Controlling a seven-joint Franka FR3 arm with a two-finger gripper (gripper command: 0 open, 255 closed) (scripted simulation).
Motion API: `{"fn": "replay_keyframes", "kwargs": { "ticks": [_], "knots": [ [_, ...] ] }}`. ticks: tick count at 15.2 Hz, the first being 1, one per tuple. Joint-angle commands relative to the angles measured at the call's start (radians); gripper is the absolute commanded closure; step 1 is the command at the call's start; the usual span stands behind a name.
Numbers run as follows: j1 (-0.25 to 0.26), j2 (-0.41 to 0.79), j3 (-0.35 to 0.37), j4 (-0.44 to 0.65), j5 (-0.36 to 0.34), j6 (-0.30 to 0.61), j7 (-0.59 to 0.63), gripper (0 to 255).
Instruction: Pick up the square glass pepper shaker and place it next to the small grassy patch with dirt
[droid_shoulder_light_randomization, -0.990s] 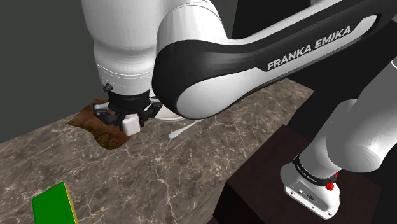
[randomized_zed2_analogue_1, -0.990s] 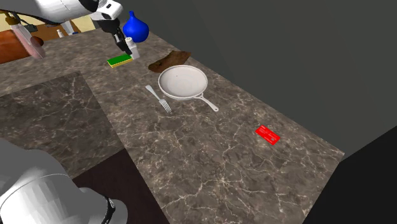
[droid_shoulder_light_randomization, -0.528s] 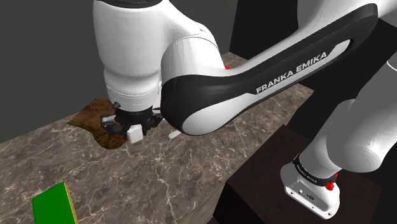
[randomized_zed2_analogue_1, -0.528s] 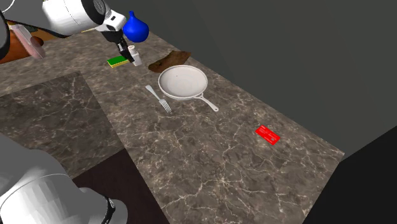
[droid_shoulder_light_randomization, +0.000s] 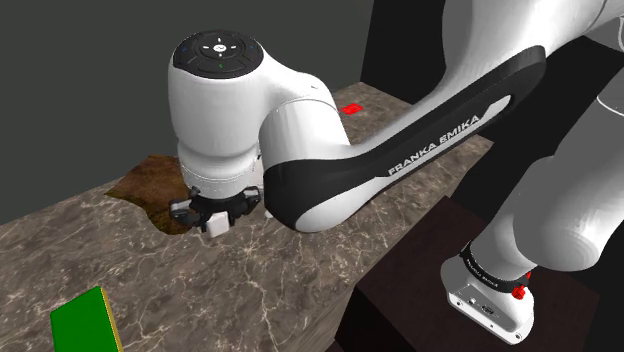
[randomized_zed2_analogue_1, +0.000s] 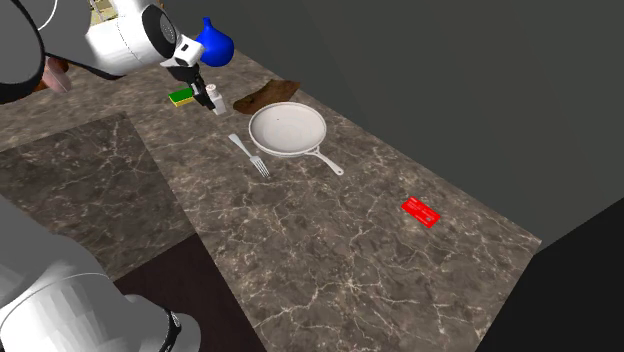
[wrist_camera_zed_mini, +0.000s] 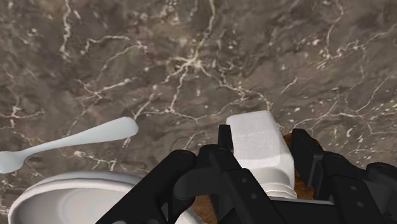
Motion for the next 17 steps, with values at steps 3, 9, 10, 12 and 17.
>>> {"fn": "replay_keyframes", "kwargs": {
  "ticks": [3, 9, 10, 12, 17],
  "knots": [
    [0.005, 0.031, -0.005, -0.026, -0.045, 0.044, 0.037, 255],
    [0.011, 0.06, -0.014, -0.043, -0.088, 0.077, 0.072, 255],
    [0.011, 0.06, -0.014, -0.043, -0.088, 0.077, 0.072, 255],
    [0.011, 0.06, -0.014, -0.043, -0.088, 0.077, 0.072, 255],
    [0.011, 0.06, -0.014, -0.043, -0.088, 0.077, 0.072, 0]
  ]
}}
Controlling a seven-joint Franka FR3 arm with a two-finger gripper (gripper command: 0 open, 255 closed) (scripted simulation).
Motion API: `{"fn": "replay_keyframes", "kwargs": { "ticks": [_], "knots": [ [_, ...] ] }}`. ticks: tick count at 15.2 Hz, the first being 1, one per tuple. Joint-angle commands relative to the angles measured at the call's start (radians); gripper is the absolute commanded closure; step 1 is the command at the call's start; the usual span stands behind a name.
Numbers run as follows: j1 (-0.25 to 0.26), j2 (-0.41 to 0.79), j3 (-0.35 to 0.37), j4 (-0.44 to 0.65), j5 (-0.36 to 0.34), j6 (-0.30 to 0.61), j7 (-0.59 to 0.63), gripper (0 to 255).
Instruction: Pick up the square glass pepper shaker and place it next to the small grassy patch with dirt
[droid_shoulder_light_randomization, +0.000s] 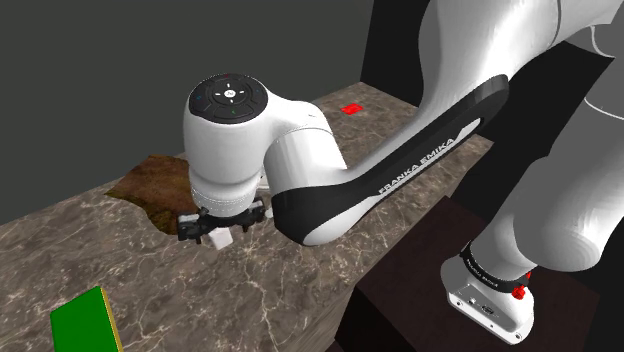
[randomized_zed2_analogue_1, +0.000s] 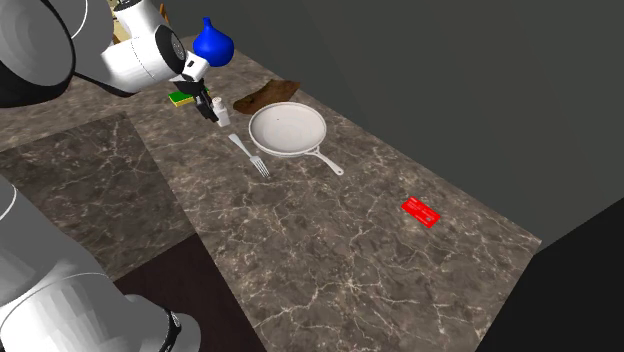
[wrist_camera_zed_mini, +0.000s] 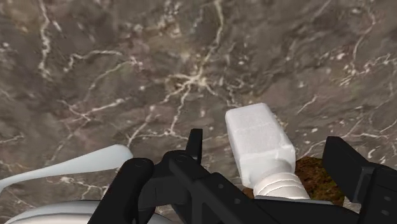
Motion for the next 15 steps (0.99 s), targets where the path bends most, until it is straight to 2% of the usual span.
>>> {"fn": "replay_keyframes", "kwargs": {
  "ticks": [1, 3, 7, 15],
  "knots": [
    [0.0, 0.0, 0.0, 0.0, 0.0, 0.0, 0.0, 0],
    [0.0, 0.0, 0.0, 0.0, 0.0, 0.0, 0.0, 0],
    [-0.015, -0.123, 0.025, 0.006, 0.144, -0.082, -0.096, 0],
    [-0.013, -0.123, 0.023, 0.006, 0.144, -0.082, -0.096, 0]
  ]
}}
